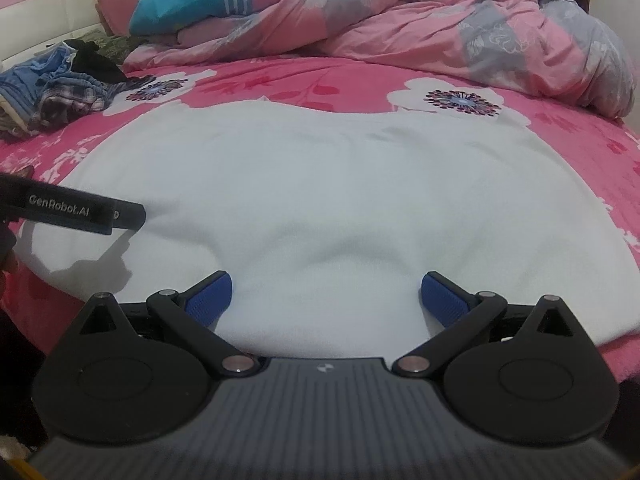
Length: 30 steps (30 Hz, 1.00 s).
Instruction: Fold clothes
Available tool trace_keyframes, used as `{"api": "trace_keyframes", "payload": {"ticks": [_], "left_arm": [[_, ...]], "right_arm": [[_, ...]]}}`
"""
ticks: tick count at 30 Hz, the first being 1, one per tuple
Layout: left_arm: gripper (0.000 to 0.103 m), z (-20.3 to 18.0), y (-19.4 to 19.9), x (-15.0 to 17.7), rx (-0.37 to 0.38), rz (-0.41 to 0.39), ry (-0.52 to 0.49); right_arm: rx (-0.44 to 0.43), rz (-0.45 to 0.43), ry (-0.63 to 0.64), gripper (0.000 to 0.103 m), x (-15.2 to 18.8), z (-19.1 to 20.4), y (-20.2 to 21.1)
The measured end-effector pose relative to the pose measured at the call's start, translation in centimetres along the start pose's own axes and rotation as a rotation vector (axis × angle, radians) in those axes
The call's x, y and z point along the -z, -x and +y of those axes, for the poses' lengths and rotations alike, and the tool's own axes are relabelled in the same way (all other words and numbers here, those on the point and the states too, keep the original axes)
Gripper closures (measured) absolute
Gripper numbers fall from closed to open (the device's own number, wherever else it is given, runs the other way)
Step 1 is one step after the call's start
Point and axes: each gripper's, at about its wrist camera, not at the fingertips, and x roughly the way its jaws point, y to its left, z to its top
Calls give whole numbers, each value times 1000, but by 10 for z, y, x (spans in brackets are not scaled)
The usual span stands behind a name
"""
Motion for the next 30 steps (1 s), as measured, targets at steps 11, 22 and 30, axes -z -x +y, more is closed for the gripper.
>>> {"api": "trace_keyframes", "payload": {"ticks": [11, 22, 30], "left_arm": [[0, -3, -1, -5, -14, 32, 12], [0, -6, -3, -8, -28, 49, 7], [0, -5, 1, -2, -16, 5, 7]], "right_arm": [[-5, -1, -1, 1, 1, -2, 1], [-16, -6, 7, 1, 1, -4, 1], [-63, -38, -9, 1, -7, -11, 12]]}}
